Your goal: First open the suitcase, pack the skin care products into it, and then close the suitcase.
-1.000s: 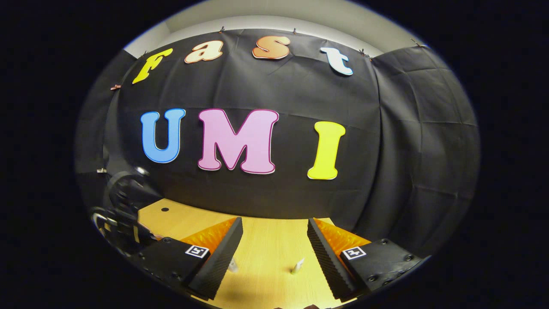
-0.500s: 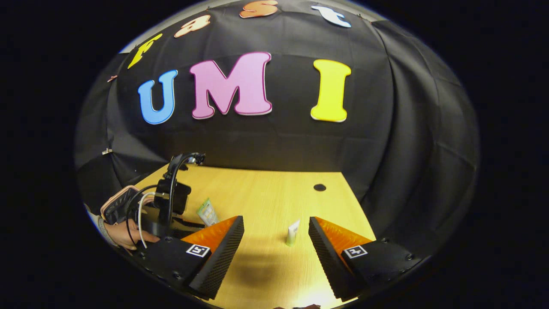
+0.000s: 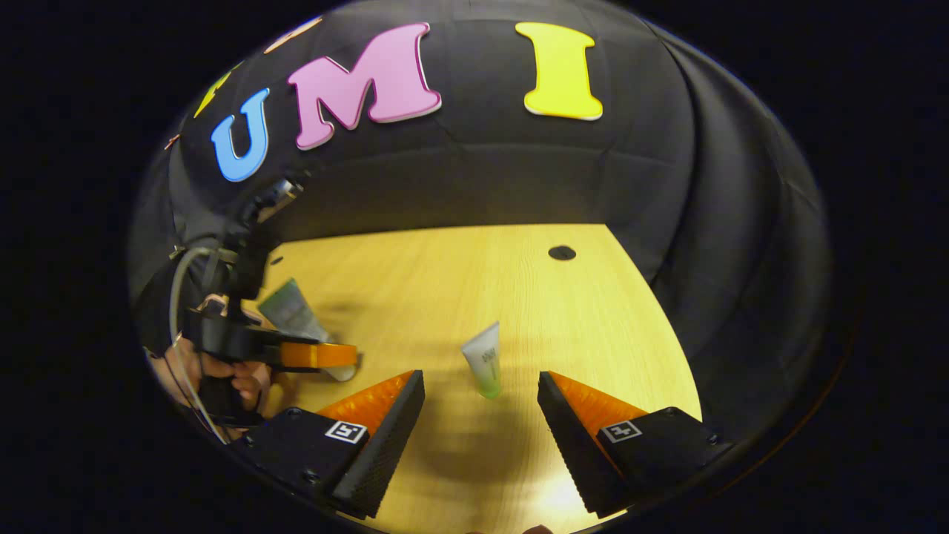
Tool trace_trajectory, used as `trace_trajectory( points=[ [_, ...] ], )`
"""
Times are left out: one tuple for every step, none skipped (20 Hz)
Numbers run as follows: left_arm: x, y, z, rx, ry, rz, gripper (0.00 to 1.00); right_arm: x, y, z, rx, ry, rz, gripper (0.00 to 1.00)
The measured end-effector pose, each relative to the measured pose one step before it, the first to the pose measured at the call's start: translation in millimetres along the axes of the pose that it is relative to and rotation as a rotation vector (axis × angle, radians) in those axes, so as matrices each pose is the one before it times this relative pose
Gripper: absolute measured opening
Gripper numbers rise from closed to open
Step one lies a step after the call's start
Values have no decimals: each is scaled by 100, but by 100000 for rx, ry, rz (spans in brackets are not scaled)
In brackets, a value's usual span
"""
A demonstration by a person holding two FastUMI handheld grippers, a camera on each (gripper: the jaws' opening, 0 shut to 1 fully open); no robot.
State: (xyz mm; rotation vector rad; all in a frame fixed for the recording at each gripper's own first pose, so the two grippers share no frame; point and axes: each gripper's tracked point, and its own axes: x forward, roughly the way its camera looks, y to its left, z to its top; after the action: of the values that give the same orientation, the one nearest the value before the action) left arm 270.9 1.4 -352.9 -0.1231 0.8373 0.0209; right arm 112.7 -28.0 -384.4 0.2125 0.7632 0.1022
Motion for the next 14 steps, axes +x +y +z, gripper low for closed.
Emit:
trace_trajectory(
  points=[
    [-1174, 273, -311, 712, 433, 152, 41, 1212, -227, -598, 802, 2286, 138, 98],
    [-1213, 283, -89, 614, -327, 444, 41, 1377, -92, -88, 1766, 685, 446, 98],
    [-1408, 219, -100, 256, -296, -148, 41, 1380, -26, -38, 1616, -38, 27, 99],
    [-1544, 303, -81, -62, -609, -112, 41, 1295, 210, 13, 1323, -57, 443, 98],
    [-1457, 522, -157, 241, -725, 267, 41, 1163, -29, -216, -103, 629, -863, 98],
    [-1438, 657, -145, 188, -57, 832, 41, 1075, 232, -740, 665, 2783, 546, 93],
    [-1392, 914, -385, -696, 640, 693, 43, 363, -406, -693, 219, 3447, -1776, 81],
    [-1427, 882, -368, -1929, 803, 33, 41, -177, 510, 939, 2514, -3123, 1489, 53],
    [-1484, 1035, -489, -1230, 591, 202, 41, -472, 1197, -47, 893, 281, 3997, 26],
    [-1289, 1597, -418, -255, 166, 2303, 40, -453, 765, 96, -772, -388, 1802, 30],
    [-968, 1888, -451, -2, 896, 3254, 41, -809, 893, 32, -1415, -85, 1966, 30],
    [-979, 2024, -702, -699, 1122, 2866, 38, -1158, 1414, -13, -1525, 411, 2821, 30],
    [-899, 1718, -667, -1670, 819, 1699, 41, -1244, 1532, -89, -2246, -24, 2325, 30],
    [-547, 1644, -711, -1933, 780, 1204, 41, -1238, 1830, -207, -2975, -137, 2615, 30]
  ],
)
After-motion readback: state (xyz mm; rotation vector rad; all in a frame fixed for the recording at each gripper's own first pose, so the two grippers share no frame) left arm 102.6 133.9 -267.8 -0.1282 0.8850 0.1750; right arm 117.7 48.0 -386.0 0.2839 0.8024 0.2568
